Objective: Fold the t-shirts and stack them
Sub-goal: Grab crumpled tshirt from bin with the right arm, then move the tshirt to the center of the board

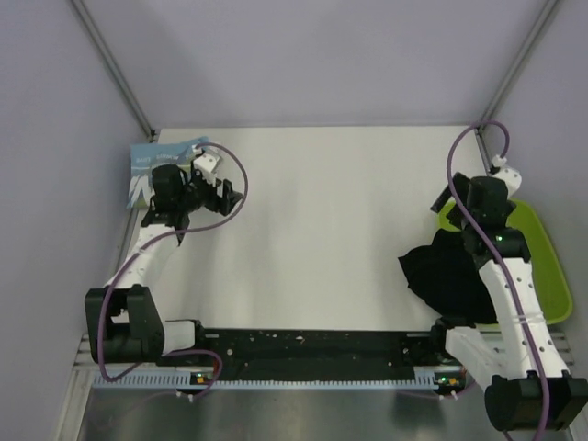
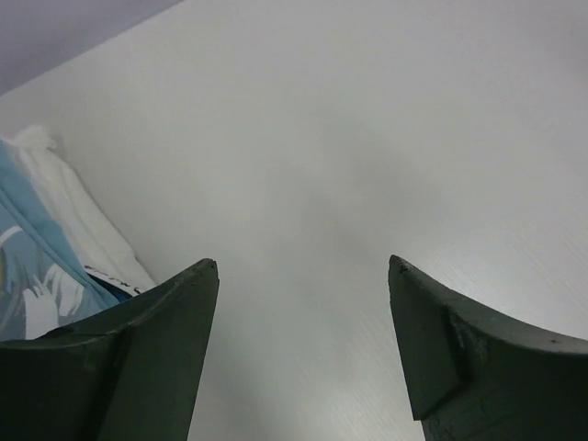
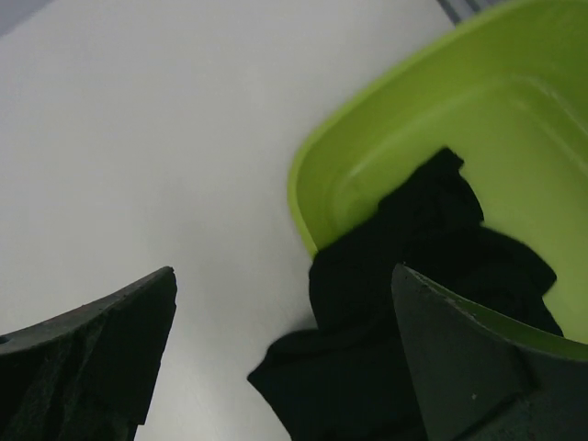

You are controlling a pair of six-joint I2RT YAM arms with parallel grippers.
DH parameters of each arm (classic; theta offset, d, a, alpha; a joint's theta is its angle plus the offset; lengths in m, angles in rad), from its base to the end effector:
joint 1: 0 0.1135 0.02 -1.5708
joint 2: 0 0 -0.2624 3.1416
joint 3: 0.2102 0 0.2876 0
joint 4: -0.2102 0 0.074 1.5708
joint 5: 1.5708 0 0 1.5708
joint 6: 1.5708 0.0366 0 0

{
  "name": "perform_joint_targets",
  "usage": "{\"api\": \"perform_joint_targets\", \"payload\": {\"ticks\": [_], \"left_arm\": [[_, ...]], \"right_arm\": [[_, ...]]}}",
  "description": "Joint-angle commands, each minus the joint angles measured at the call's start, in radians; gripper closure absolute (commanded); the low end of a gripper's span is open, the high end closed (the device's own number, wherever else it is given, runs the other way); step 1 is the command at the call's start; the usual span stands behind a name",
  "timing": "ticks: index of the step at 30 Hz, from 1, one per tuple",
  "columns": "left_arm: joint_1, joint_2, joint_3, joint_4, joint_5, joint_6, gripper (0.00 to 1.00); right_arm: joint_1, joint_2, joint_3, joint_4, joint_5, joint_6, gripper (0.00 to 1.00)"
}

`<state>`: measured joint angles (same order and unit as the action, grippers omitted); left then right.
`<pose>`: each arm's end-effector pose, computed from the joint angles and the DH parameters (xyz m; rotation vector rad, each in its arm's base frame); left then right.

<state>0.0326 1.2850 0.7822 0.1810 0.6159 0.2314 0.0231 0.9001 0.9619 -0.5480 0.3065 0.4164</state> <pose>0.3205 -0.0107 0.2494 0.5904 1.7536 -0.3976 0.2304 -0.0057 0.3454 0.5802 1.9482 -0.0393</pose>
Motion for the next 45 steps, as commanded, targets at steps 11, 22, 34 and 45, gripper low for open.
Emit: {"api": "perform_joint_targets", "payload": {"ticks": [11,22,34,45], "left_arm": [[-0.002,-0.092,0.158,-0.589,0.122,0.146,0.20],[0.000,-0.053,0.184,-0.609,0.108,0.151,0.21],[0.000,-0.027,0.302,-0.692,-0.001,0.148,0.19],[0.032,-0.045,0.416,-0.713,-0.241,0.077,0.18]], "right_arm": [[-0.176,0.026,-0.288,-0.080,-0.061,0.358,0.29],[-0.227,-0.070,-0.316,-0.052,0.020,0.352,1.00],[-0.224,-0.050,0.179,0.040,0.048,-0.066,1.00],[0.203,0.262,0.656,0.221,-0.573,-0.212,1.00]]}}
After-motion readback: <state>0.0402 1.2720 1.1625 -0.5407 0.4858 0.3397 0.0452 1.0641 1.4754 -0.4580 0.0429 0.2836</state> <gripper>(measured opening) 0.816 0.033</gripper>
